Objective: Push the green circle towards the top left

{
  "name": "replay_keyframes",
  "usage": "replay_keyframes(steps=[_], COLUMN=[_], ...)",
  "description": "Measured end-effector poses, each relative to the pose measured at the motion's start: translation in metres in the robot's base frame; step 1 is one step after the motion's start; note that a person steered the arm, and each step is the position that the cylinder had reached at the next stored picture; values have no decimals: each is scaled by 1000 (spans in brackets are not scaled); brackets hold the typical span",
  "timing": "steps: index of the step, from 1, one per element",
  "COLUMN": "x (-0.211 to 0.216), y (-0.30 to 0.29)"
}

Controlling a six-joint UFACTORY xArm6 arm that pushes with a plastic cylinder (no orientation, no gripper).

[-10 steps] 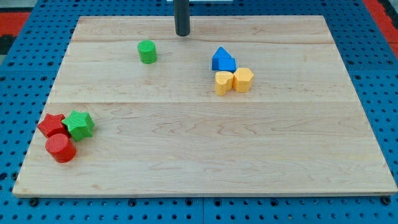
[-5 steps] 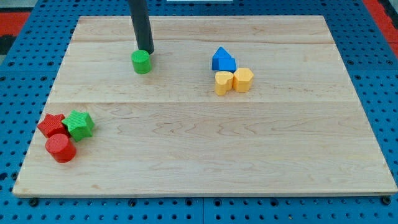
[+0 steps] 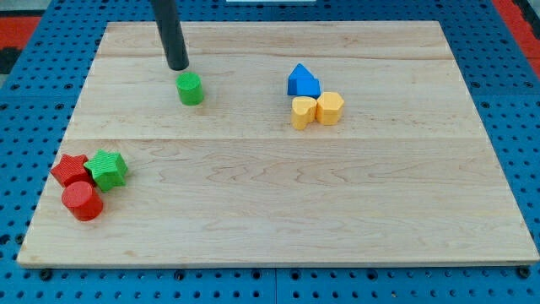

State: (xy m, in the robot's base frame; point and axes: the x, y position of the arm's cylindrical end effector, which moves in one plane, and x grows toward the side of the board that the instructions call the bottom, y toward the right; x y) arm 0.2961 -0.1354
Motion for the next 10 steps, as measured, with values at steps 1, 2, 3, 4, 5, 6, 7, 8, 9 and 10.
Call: replay_keyframes(steps=[1, 2, 3, 4, 5, 6, 7, 8, 9, 10], x=[0, 0, 16, 33, 33, 44, 59, 73, 100, 131], y=[23, 23, 23, 18, 11, 9, 8, -1, -6, -7])
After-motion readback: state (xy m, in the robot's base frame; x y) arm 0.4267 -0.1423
